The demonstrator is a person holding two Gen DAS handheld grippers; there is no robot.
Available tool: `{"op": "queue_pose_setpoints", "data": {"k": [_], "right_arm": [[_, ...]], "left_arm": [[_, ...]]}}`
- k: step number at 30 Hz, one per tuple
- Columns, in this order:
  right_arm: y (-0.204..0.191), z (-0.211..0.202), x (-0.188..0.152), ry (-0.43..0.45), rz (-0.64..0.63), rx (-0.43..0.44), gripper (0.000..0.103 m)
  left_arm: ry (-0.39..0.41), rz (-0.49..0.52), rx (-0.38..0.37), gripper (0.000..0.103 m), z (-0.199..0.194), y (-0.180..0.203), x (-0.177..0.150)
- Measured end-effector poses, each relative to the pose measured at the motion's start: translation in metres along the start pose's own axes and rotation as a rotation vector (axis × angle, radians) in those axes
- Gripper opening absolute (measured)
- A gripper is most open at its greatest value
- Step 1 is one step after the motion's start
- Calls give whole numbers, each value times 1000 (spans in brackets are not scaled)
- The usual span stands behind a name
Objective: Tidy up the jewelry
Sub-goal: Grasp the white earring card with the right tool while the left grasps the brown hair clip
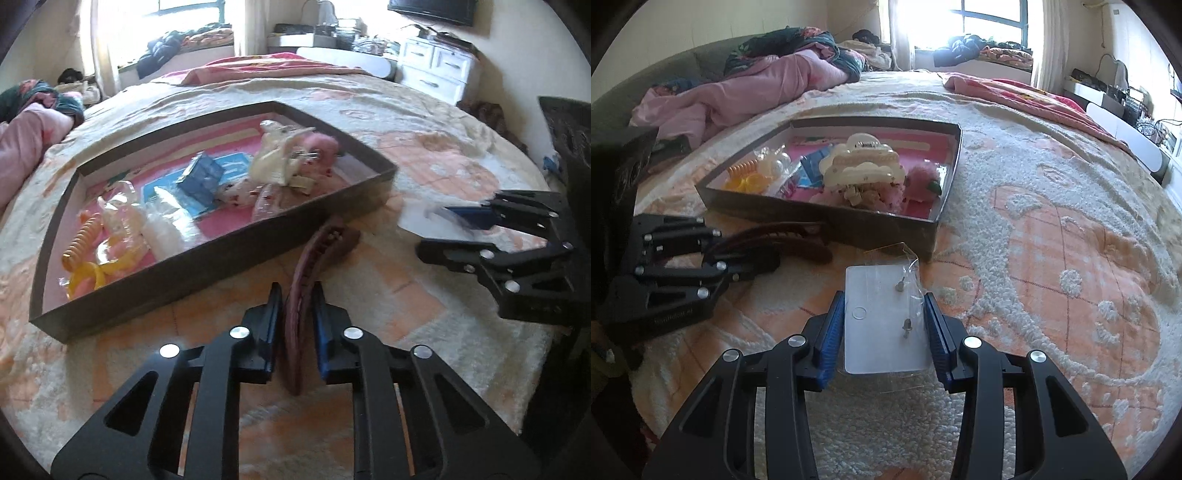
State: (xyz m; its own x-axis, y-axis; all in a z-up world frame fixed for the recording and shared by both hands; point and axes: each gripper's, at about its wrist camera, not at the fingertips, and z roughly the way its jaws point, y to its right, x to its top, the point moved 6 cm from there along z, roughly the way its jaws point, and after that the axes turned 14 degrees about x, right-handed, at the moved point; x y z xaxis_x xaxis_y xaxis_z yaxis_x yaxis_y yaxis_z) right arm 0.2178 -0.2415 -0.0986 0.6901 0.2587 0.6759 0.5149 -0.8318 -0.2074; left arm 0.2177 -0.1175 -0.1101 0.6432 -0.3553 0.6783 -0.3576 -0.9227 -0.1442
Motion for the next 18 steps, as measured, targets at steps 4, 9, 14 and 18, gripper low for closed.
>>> {"op": "queue_pose_setpoints", "data": {"k": [4,9,14,18], "right_arm": [[0,-7,3,23,6,12,40],[-4,-13,8,44,-1,21,40],[-11,-16,13,60,6,52,40],[-22,-17,19,70,-6,72,40]], "left_arm": [[14,-3,1,6,-9,2,0],[30,-57,-9,6,-23,-11,3],[60,-118,-8,6,-40,-31,10],[83,-164,23,6,-48,-51,17]]}}
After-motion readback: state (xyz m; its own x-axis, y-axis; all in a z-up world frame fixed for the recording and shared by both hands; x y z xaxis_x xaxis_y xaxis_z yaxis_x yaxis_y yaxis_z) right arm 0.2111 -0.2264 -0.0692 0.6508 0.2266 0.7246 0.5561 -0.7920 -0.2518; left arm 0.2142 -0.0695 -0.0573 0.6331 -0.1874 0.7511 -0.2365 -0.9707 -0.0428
